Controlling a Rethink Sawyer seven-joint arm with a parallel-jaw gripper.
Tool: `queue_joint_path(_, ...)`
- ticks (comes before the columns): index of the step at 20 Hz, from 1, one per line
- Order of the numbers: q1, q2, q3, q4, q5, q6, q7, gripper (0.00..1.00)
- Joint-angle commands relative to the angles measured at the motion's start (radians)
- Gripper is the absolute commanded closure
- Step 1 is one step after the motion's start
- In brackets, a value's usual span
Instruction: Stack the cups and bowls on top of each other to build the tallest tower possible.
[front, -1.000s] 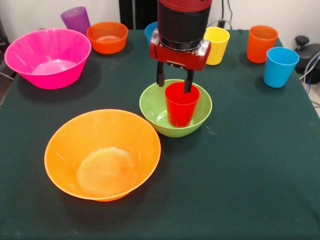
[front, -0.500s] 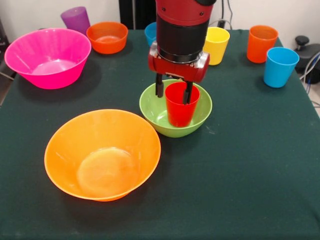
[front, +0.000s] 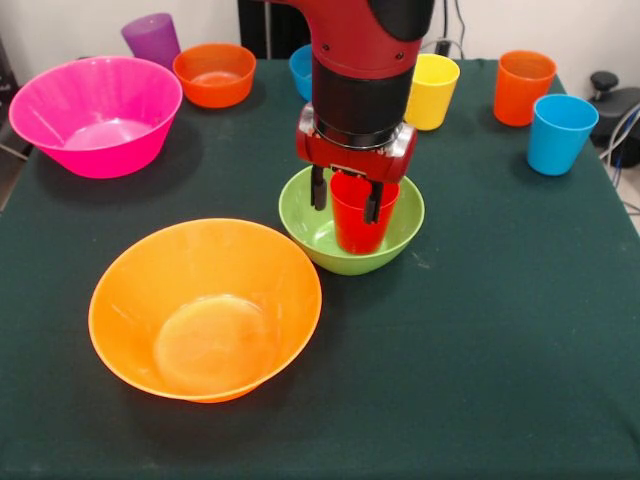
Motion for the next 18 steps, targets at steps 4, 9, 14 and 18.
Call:
queue_joint_path(4,-0.016,0.049,0.094,-0.021,-0.060,0.071,-0.103,0.00)
queue_joint_path(9,-0.021,0.025,0.096,0.007,-0.055,0.071,-0.102,0.00)
queue_joint_path(14,-0.022,-0.058,0.093,0.060,-0.035,0.139,-0.099,0.00)
queue_joint_path(18,-0.027,-0.104,0.093,0.098,-0.027,0.157,-0.098,0.00)
